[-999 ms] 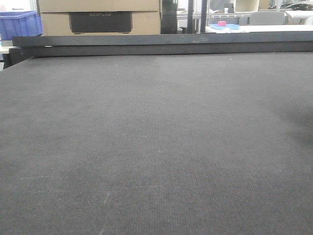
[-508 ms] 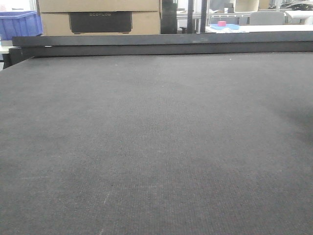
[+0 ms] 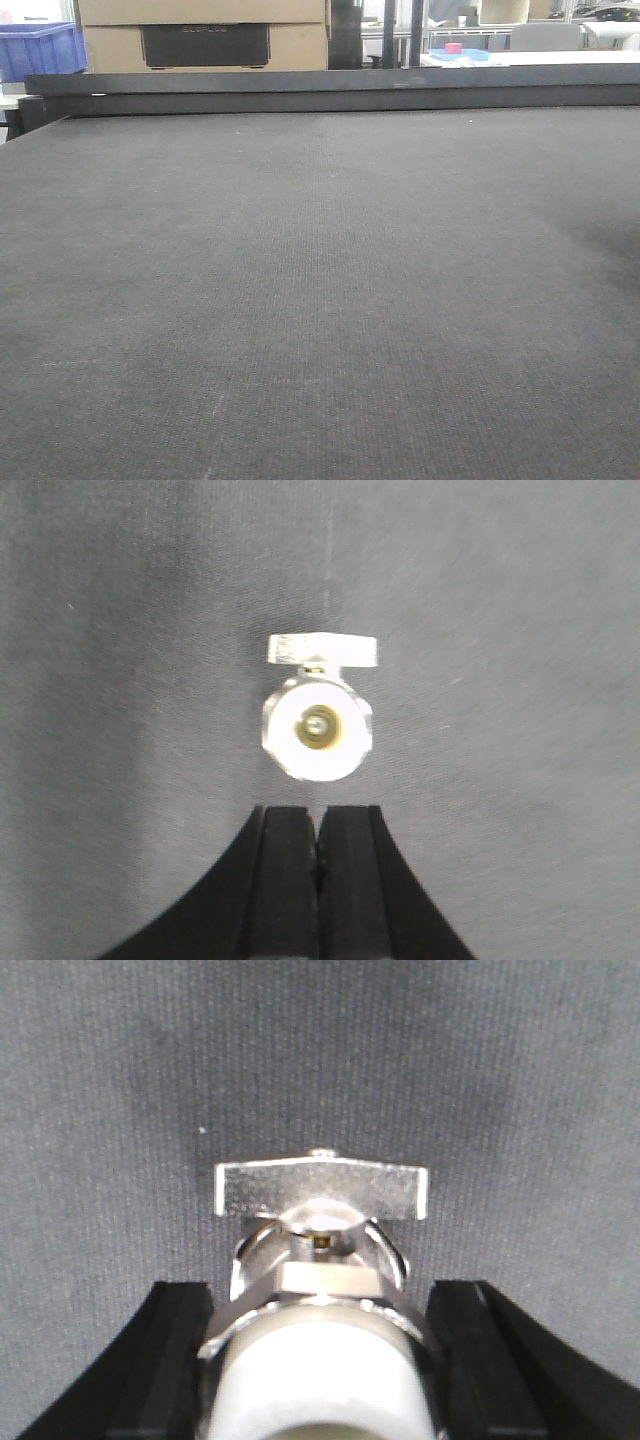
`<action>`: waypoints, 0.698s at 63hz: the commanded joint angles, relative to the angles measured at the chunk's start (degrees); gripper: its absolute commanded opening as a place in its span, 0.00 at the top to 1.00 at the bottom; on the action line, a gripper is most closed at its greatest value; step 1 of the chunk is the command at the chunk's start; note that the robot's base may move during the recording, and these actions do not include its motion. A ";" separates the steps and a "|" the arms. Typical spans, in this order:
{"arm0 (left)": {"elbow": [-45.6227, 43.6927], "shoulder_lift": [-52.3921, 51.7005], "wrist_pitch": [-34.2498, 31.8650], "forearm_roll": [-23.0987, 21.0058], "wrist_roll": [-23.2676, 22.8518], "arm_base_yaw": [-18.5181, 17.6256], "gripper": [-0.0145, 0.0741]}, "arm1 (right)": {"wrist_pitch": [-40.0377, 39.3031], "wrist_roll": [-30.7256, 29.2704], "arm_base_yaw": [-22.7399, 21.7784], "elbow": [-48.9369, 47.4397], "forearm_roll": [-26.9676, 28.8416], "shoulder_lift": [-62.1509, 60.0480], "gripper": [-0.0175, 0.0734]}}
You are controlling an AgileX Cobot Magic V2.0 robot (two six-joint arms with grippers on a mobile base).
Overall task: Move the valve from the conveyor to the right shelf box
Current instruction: 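Close the left gripper around the other white valve body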
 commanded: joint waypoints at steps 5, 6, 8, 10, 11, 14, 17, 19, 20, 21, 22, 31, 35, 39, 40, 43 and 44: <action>-1.28 4.52 0.36 -0.18 1.36 0.14 0.90 | -1.91 -0.49 -0.35 -0.01 0.03 -0.13 0.99; -1.28 4.95 0.36 -0.18 1.36 0.14 0.87 | -1.91 -0.49 -0.35 -0.01 0.03 -0.13 0.99; -1.28 5.82 0.36 -0.18 1.36 0.14 0.82 | -1.91 -0.49 -0.35 -0.01 0.03 -0.13 0.99; -1.28 6.82 0.36 -0.06 1.36 0.14 0.76 | -1.91 -0.49 -0.35 -0.01 0.03 -0.13 0.99; -1.28 7.14 0.23 -0.06 1.36 0.14 0.71 | -1.91 -0.49 -0.35 -0.01 0.03 -0.13 0.99; -1.28 8.27 0.10 0.07 1.36 0.14 0.58 | -1.91 -0.49 -0.35 -0.01 0.03 -0.13 0.99; -1.28 9.25 0.00 0.07 1.36 0.14 0.46 | -1.91 -0.49 -0.35 -0.01 0.03 -0.13 0.99; -1.28 9.77 0.00 0.18 1.36 0.14 0.39 | -1.91 -0.49 -0.35 -0.01 0.03 -0.13 0.99; -1.28 10.01 0.00 0.18 1.36 0.14 0.36 | -1.91 -0.49 -0.35 -0.01 0.03 -0.13 0.99; -1.28 10.28 0.00 0.18 1.36 0.14 0.33 | -1.91 -0.49 -0.35 -0.01 0.03 -0.13 0.99; -1.28 10.66 0.00 0.18 1.36 0.14 0.30 | -1.91 -0.49 -0.35 -0.01 0.03 -0.13 0.99; -1.28 13.56 -2.23 0.18 1.36 0.14 0.19 | -1.90 -0.49 -0.35 -0.01 0.38 -0.13 0.99; -1.28 14.83 -2.99 0.18 1.36 0.14 0.20 | -1.90 -0.49 -0.35 -0.01 0.38 -0.13 0.99; -1.28 16.23 -2.83 0.18 1.36 0.14 0.20 | -1.90 -0.49 -0.35 -0.01 0.38 -0.13 0.99; -1.28 16.54 -2.83 0.18 1.36 0.14 0.21 | -1.90 -0.49 -0.35 -0.01 0.38 -0.13 0.99; -1.28 17.31 -2.73 0.18 1.36 0.14 0.21 | -1.90 -0.49 -0.35 -0.01 0.38 -0.13 0.99; -1.28 17.57 -2.73 0.18 1.36 0.14 0.22 | -1.90 -0.49 -0.35 -0.01 0.38 -0.13 0.99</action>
